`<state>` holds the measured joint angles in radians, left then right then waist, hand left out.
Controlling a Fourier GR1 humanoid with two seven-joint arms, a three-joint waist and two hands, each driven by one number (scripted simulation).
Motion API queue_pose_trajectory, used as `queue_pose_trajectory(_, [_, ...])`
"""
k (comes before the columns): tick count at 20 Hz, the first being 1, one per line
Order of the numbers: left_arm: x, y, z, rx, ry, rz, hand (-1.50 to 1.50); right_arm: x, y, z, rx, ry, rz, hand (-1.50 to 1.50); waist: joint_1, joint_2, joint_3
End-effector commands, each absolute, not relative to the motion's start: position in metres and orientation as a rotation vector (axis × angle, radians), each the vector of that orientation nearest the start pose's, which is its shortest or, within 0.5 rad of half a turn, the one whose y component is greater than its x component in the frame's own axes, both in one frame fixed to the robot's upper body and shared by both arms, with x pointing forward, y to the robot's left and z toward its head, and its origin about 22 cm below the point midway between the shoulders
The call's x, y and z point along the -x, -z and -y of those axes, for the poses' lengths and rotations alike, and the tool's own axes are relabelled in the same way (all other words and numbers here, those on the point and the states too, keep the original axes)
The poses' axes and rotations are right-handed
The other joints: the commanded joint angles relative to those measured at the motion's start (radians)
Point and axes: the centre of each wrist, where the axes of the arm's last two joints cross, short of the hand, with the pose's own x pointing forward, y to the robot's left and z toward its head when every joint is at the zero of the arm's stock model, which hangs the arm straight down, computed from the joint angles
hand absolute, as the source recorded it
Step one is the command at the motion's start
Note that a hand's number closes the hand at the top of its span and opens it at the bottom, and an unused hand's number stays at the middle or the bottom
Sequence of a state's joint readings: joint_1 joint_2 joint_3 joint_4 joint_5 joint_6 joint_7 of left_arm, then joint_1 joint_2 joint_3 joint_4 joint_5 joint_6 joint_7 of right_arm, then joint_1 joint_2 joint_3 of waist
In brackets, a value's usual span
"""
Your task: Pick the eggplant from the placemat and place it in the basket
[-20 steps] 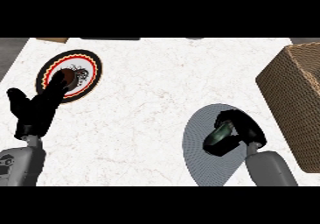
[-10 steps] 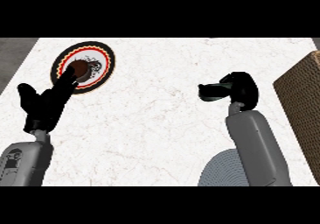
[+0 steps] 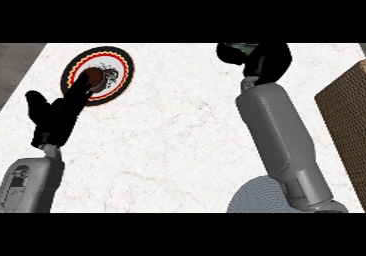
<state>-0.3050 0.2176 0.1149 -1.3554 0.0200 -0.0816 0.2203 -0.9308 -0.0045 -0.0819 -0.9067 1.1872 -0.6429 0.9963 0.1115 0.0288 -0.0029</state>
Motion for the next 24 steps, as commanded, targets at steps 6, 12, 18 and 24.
queue_pose_trajectory(6, [-0.316, -0.047, -0.289, -0.142, 0.121, 1.403, 0.00, -0.451, -0.190, 0.086, 1.409, 0.259, 1.172, 1.50, -0.052, -0.011, 0.000])
queue_pose_trajectory(12, [-0.312, -0.047, -0.293, -0.135, 0.131, 1.410, 0.00, -0.467, -0.251, 0.109, 1.520, 0.317, 1.113, 1.50, -0.047, -0.010, 0.001])
queue_pose_trajectory(18, [-0.304, -0.038, -0.298, -0.155, 0.134, 1.427, 0.00, -0.476, -0.256, 0.138, 1.625, 0.398, 1.071, 1.50, -0.044, -0.005, 0.000])
queue_pose_trajectory(24, [-0.304, -0.047, -0.307, -0.167, 0.124, 1.413, 0.00, -0.481, -0.265, 0.182, 1.753, 0.424, 0.915, 1.50, -0.053, -0.009, 0.001])
